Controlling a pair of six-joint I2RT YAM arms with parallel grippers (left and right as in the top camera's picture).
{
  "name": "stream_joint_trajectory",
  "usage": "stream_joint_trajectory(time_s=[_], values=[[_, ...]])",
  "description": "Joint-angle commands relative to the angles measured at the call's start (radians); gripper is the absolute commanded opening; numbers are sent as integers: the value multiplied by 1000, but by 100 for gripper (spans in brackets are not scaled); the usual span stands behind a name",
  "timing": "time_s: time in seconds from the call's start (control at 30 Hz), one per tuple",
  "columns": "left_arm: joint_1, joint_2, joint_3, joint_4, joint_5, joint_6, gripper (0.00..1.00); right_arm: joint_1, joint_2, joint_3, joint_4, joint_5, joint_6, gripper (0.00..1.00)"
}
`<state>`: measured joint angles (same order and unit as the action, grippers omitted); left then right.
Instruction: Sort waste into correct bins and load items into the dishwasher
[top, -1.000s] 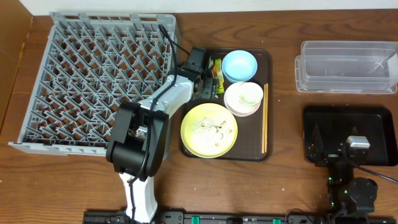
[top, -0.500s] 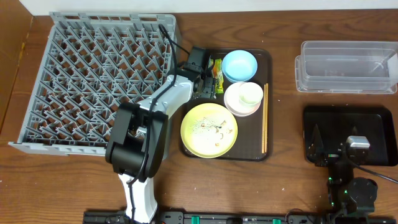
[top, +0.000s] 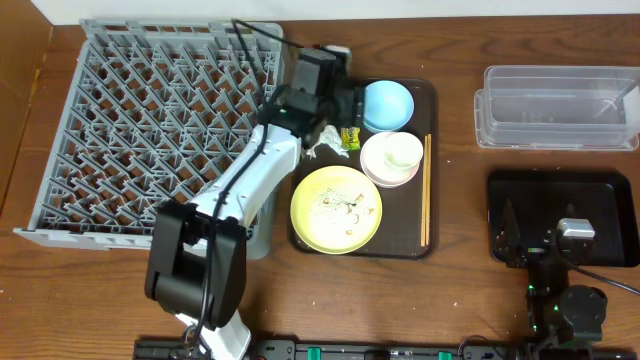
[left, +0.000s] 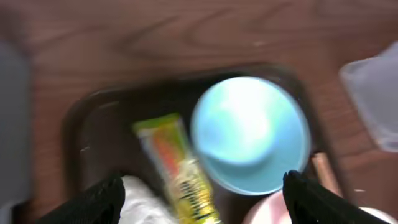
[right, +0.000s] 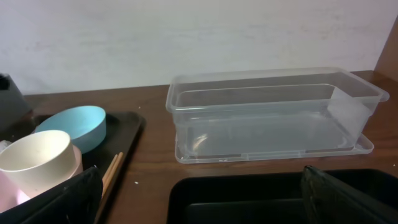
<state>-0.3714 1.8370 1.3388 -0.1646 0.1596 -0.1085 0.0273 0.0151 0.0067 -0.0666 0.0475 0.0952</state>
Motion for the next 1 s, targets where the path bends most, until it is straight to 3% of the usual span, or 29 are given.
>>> stream_joint_trajectory(time_s=[0.0, 0.4, 0.53, 0.6, 0.87, 0.97], values=[[-44, 34, 8, 53, 10, -9, 82, -7, -1, -1, -4, 0, 4, 99], [-85, 161, 8, 100, -8, 14, 82, -7, -1, -1, -4, 0, 4, 99], [-84, 179, 8, 95, -240, 13, 77, -7, -1, -1, -4, 0, 4, 99], [-80, 179, 8, 96, -281, 10, 77, -7, -1, -1, -4, 0, 4, 99], [-73, 185, 8, 95, -272, -76, 77, -7, -1, -1, -4, 0, 4, 99], [-73, 186, 8, 96, -273, -112, 72, -7, -1, -1, -4, 0, 4, 99]])
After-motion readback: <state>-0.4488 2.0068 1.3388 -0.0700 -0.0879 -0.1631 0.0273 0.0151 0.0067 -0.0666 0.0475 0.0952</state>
